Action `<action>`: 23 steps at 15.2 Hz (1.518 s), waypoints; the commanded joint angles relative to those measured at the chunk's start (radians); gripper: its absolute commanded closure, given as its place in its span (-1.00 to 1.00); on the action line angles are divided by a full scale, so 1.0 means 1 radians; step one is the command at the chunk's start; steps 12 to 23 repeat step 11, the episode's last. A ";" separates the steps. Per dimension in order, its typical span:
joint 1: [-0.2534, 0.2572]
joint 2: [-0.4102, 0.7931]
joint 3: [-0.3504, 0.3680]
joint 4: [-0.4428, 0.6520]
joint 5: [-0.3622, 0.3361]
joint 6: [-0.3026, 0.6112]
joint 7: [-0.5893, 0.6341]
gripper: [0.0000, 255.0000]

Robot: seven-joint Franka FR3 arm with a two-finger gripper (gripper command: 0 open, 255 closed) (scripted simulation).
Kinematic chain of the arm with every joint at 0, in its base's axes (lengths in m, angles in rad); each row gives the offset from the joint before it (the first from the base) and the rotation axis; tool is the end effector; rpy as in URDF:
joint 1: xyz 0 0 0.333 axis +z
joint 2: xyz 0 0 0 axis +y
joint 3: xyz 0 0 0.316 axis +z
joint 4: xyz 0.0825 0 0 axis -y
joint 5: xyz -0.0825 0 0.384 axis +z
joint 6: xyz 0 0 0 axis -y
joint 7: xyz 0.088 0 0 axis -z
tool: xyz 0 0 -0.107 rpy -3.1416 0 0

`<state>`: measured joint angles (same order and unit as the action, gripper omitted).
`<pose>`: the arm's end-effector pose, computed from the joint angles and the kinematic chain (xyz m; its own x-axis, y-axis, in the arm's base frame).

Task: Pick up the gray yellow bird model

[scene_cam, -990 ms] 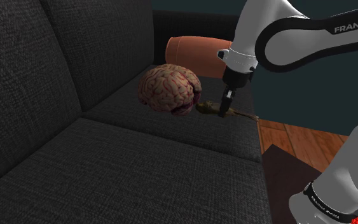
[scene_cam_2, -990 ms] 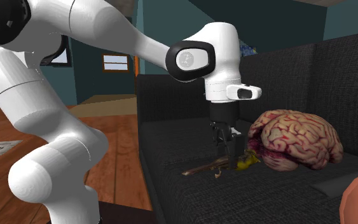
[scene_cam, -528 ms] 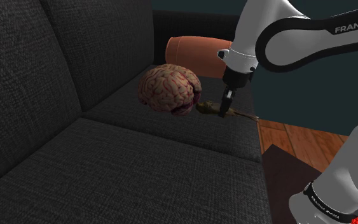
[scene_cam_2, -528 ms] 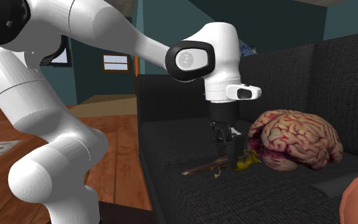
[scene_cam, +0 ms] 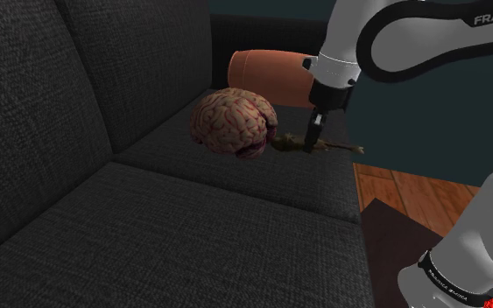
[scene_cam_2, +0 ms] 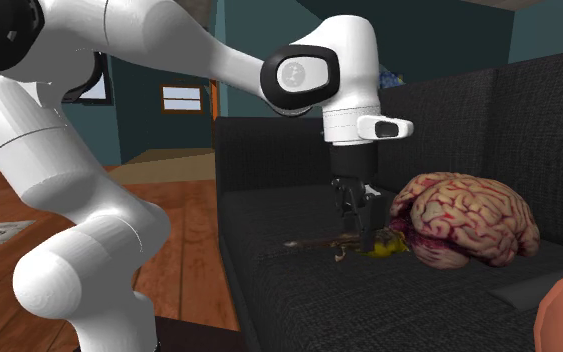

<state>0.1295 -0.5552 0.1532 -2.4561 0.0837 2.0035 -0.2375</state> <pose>0.3751 0.1188 0.4984 0.8870 0.4519 0.0952 0.4517 -0.8918 0.0246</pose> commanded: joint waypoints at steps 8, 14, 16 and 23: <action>-0.002 -0.010 -0.006 0.115 -0.005 -0.125 0.003 1.00; -0.002 -0.010 -0.007 0.130 -0.006 -0.140 0.003 1.00; -0.002 -0.010 -0.007 0.130 -0.006 -0.140 0.003 1.00; -0.002 -0.010 -0.007 0.130 -0.006 -0.140 0.003 1.00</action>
